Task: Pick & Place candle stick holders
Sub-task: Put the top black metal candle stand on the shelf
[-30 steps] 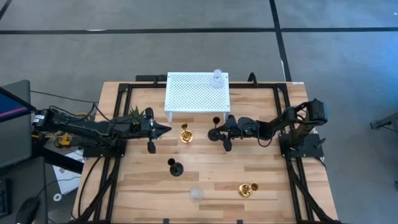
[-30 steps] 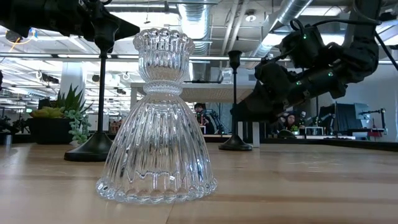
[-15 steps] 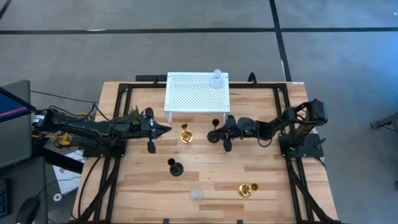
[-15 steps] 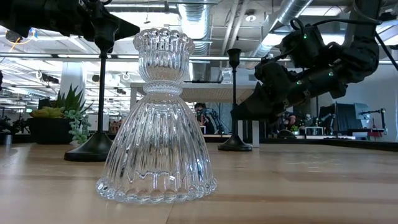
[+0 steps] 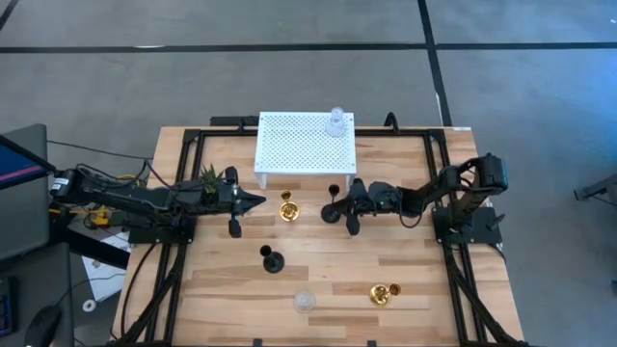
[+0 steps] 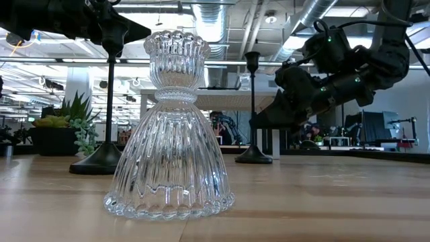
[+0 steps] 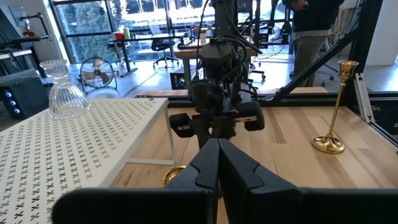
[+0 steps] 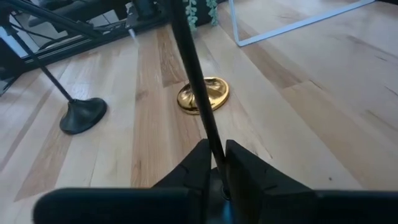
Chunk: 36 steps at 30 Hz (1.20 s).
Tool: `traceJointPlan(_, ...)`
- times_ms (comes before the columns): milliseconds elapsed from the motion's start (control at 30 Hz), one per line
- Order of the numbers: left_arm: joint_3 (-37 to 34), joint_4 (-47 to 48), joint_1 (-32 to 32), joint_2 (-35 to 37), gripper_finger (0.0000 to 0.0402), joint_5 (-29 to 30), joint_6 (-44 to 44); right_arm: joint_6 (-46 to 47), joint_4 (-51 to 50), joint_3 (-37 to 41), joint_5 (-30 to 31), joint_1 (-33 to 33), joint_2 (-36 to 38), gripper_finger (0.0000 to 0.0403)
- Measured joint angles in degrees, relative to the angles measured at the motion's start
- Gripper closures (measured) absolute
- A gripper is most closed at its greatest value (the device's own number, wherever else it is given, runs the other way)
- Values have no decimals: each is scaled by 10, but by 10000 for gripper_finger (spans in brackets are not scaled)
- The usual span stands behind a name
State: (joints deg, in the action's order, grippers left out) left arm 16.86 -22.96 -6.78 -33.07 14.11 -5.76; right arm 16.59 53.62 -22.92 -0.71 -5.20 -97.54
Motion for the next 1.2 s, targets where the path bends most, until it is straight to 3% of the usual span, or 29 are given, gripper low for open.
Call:
traceJointPlan(267,0,0,0,0,394,0,0,24,-6,0,-6,22,0,328)
traceJointPlan(600,0,0,0,0,394,0,0,21,-12,-16,-5,29,-1,326)
traceJointPlan(833,0,0,0,0,394,0,0,-9,-14,-51,-5,28,-41,326)
traceJointPlan(1200,0,0,0,0,394,0,0,2,-29,-59,-3,28,-51,396)
